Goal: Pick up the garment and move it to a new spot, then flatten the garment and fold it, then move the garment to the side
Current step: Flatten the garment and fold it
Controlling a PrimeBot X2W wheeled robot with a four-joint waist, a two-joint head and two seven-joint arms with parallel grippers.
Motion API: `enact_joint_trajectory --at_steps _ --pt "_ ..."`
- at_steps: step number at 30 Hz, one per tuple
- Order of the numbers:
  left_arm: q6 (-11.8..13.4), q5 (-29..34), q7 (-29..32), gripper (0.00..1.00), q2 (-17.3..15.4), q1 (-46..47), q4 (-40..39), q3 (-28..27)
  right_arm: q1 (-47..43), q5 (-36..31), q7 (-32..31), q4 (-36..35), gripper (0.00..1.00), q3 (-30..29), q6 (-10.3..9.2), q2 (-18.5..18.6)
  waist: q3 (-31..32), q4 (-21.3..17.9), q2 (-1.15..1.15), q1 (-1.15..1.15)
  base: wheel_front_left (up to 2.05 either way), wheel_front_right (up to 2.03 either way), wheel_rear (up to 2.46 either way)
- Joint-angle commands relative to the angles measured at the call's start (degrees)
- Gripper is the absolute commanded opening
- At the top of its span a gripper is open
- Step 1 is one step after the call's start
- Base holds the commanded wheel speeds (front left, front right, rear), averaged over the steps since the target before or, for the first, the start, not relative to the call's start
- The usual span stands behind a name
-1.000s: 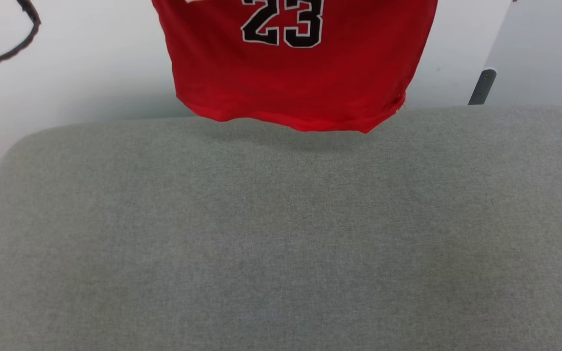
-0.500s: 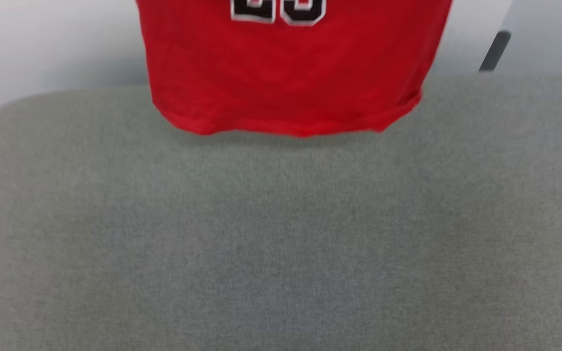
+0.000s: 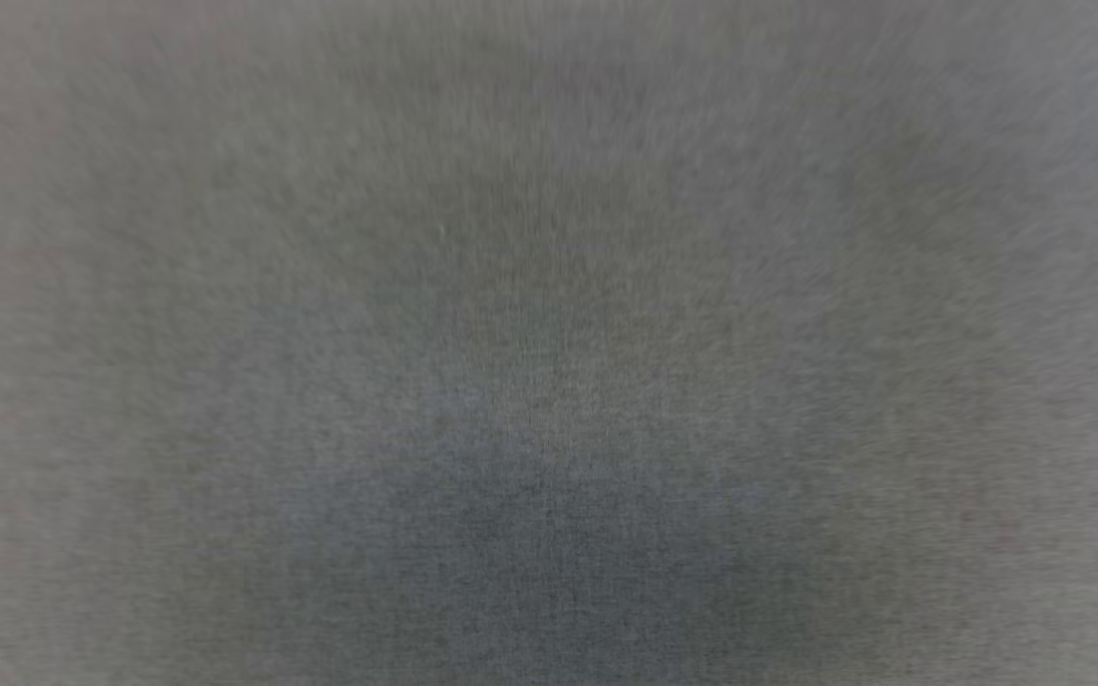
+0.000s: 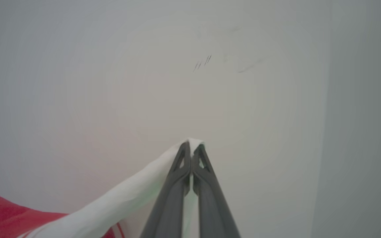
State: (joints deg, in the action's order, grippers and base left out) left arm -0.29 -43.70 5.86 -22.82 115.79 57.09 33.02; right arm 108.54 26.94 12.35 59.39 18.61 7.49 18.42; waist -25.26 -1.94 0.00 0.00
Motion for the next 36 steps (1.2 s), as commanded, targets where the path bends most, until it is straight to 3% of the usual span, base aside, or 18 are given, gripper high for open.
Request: enact_joint_trajectory --at_steps 1,8,16,22,26,36 --pt "-0.23 0.21 -1.02 0.0 0.45 1.1 0.18 -0.28 1.47 -1.6 1.06 0.57 0.0 -0.3 0.0 0.77 -14.19 0.9 0.0 0.0 0.0 0.0 0.0" --pt "-1.86 -0.59 -7.39 0.0 2.41 5.62 1.92 -1.54 5.19 -10.54 2.83 -1.49 0.0 -4.68 0.0 3.09 -25.95 3.84 0.0 0.0 0.0 0.0 0.0" --pt "-4.17 -1.7 -10.42 0.0 4.04 2.11 7.91 -1.37 -0.73 -14.41 2.81 -3.22 0.0 -8.01 -0.01 -1.04 -30.27 5.14 0.0 0.0 0.0 0.0 0.0" --pt "-5.97 -2.35 -6.4 0.0 4.97 -1.87 11.77 0.16 -3.46 -7.98 2.32 -3.14 0.0 -3.27 -0.01 -1.99 -25.58 5.93 0.0 0.0 0.0 0.0 0.0" --pt "-6.81 -2.69 -2.91 0.0 5.27 -6.19 13.1 1.66 -7.77 -1.3 -2.9 -4.48 0.0 1.58 -0.02 -0.46 -19.97 6.42 0.0 0.0 0.0 0.0 0.0" --pt "-7.22 -7.66 3.93 0.0 3.14 -21.35 10.06 3.13 -23.85 14.67 -18.71 -14.64 0.0 9.67 -0.02 10.07 -5.23 6.5 0.0 0.0 0.0 0.0 0.0"
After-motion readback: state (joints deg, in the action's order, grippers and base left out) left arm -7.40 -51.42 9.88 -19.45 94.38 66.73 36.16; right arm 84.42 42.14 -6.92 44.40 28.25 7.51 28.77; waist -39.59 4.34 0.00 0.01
